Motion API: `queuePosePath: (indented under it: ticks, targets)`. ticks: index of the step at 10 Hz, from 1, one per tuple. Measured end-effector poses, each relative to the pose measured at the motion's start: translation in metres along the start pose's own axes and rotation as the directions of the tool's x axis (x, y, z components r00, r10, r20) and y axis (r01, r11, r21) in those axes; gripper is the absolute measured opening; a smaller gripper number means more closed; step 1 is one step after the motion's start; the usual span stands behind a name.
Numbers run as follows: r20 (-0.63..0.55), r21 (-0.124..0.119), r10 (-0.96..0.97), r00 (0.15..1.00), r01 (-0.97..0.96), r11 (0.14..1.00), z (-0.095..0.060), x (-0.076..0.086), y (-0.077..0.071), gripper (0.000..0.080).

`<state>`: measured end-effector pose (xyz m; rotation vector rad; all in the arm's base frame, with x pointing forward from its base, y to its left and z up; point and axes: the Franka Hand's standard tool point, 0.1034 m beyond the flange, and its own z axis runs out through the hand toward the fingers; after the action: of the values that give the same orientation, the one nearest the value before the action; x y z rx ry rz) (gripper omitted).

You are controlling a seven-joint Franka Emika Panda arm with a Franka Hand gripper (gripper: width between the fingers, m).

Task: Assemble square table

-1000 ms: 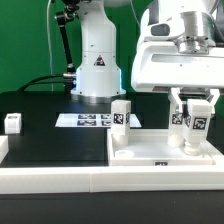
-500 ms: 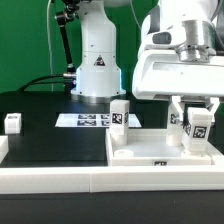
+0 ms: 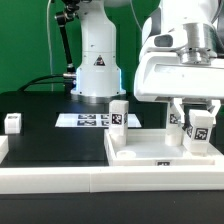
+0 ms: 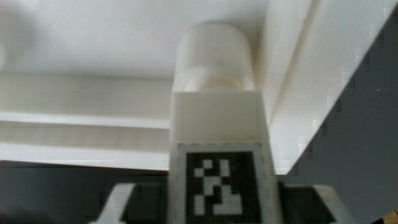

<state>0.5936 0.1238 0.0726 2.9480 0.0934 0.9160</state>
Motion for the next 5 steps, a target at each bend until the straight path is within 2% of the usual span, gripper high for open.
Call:
queuePosePath:
  ticks: [1,2,3,4,5]
  targets:
    - [0.006,0.0,-0.003,1.0,0.003,1.0,0.0006,-0.0013,0.0002,0.029]
    - [0.006,-0.001,-0.006,1.0,0.006,1.0,0.0006,-0.0014,0.0002,0.0388]
    - [0.006,-0.001,-0.01,1.0,0.01,1.0,0.0007,-0.0016,0.0002,0.0525]
    - [0.008,-0.001,-0.015,1.0,0.015,1.0,0.0005,-0.0015,0.0005,0.0609]
    - [0.01,0.0,-0.019,1.0,0.019,1.0,-0.0014,0.0009,0.0014,0.0609]
